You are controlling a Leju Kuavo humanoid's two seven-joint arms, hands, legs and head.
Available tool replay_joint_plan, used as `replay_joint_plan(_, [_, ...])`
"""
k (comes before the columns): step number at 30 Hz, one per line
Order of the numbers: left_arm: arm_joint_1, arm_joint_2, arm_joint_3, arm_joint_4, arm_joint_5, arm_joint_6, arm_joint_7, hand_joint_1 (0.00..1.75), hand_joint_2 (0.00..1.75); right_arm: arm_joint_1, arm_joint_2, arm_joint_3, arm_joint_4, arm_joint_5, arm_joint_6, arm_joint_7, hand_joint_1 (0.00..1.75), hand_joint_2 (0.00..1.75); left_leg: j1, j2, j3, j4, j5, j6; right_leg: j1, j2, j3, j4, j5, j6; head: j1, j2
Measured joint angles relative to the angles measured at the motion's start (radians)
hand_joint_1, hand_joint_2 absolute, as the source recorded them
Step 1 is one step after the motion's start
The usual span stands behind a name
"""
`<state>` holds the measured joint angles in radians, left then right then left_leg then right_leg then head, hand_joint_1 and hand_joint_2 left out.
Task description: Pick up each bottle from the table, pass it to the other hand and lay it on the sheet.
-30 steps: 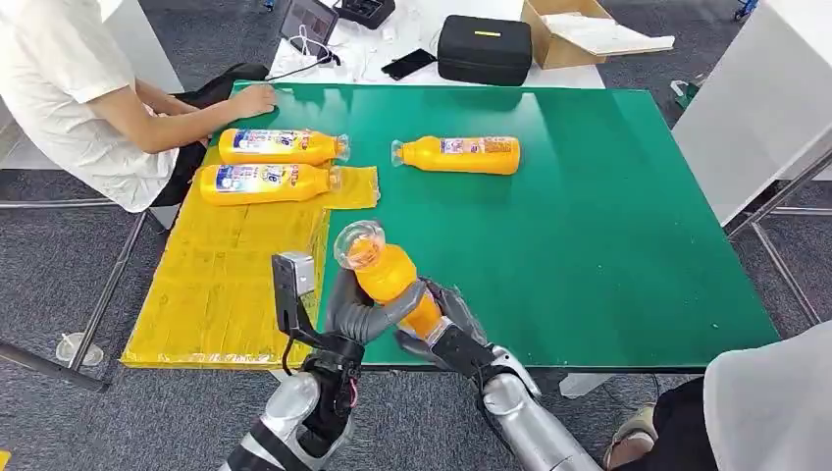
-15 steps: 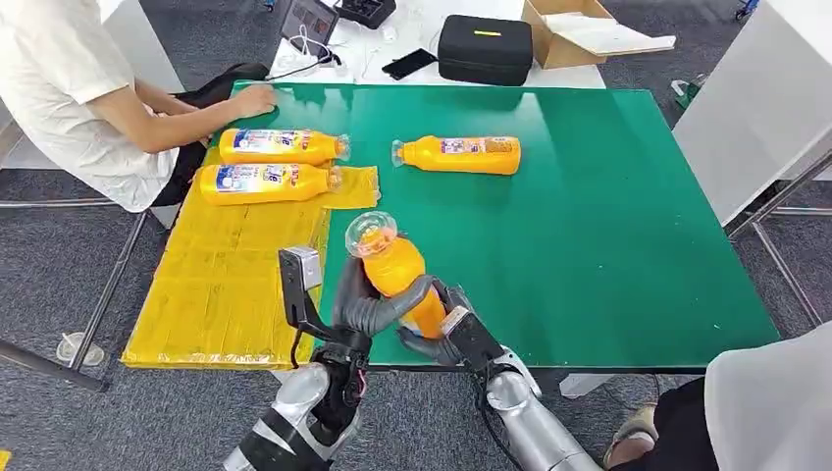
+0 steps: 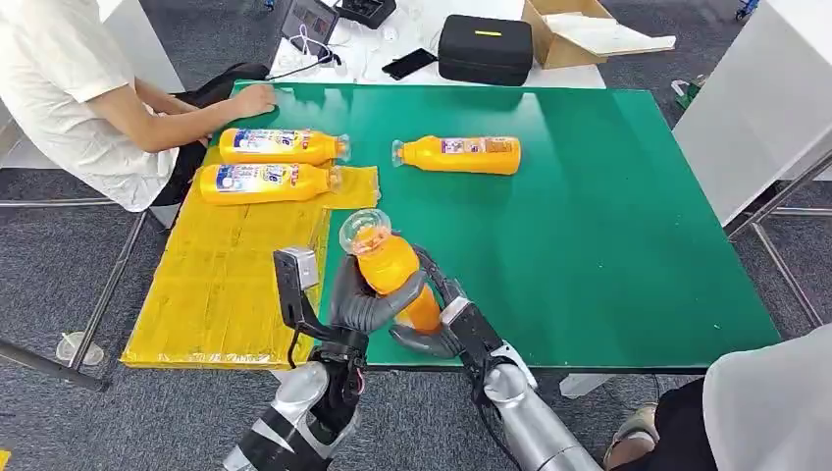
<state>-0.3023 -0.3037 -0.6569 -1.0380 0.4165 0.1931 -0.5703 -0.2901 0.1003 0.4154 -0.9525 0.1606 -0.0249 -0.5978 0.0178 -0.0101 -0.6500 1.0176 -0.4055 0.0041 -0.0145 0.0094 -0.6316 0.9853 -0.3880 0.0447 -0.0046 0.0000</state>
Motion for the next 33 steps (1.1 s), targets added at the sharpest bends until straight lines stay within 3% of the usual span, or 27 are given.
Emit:
replay_joint_plan(4, [0.007, 0.006, 0.002, -0.032, -0.051, 0.042, -0.016, 1.75, 1.75, 0.001, 0.003, 0.000, 0.001, 0.038, -0.062, -0.006, 0.00, 0.00, 0.000, 0.000, 0.000, 0.000, 0.000, 0.000, 0.000, 0.000, 0.000, 0.000, 0.000, 0.000, 0.000, 0.000])
replay_joint_plan(8, [0.019, 0.035, 0.002, -0.082, -0.370, 0.261, -0.042, 1.75, 1.75, 0.019, 0.001, -0.014, -0.004, 0.183, -0.377, -0.040, 0.00, 0.00, 0.000, 0.000, 0.000, 0.000, 0.000, 0.000, 0.000, 0.000, 0.000, 0.000, 0.000, 0.000, 0.000, 0.000])
replay_joint_plan(11, [0.031, 0.081, 0.009, -0.112, -0.632, 0.379, 0.004, 1.75, 1.75, 0.068, -0.002, -0.064, -0.061, 0.171, -0.585, -0.088, 0.00, 0.00, 0.000, 0.000, 0.000, 0.000, 0.000, 0.000, 0.000, 0.000, 0.000, 0.000, 0.000, 0.000, 0.000, 0.000])
replay_joint_plan(13, [0.042, 0.117, 0.022, -0.137, -0.741, 0.409, 0.034, 1.75, 1.75, 0.111, -0.010, -0.104, -0.131, 0.138, -0.645, -0.096, 0.00, 0.00, 0.000, 0.000, 0.000, 0.000, 0.000, 0.000, 0.000, 0.000, -0.001, 0.000, 0.000, 0.000, 0.000, 0.000])
replay_joint_plan(16, [0.054, 0.163, 0.048, -0.163, -0.864, 0.418, 0.097, 1.75, 1.75, 0.171, -0.018, -0.174, -0.250, 0.121, -0.669, -0.100, 0.00, 0.00, 0.000, 0.000, 0.000, 0.000, 0.000, 0.000, 0.000, 0.000, -0.001, 0.000, 0.000, 0.000, 0.000, 0.000])
replay_joint_plan(21, [0.027, 0.233, 0.086, -0.138, -1.275, 0.353, 0.334, 1.75, 1.75, 0.245, -0.021, -0.273, -0.436, 0.098, -0.671, -0.101, 0.00, 0.00, 0.000, 0.000, 0.000, 0.000, 0.000, 0.000, 0.000, 0.000, -0.001, 0.000, 0.000, 0.000, 0.001, 0.000])
replay_joint_plan(33, [-0.017, 0.282, 0.122, -0.064, -1.306, 0.312, 0.364, 1.75, 1.75, 0.291, -0.031, -0.307, -0.548, 0.083, -0.669, -0.102, 0.00, 0.00, 0.000, 0.001, 0.000, 0.000, 0.001, -0.001, 0.000, 0.000, -0.001, 0.000, 0.000, -0.001, 0.000, 0.000])
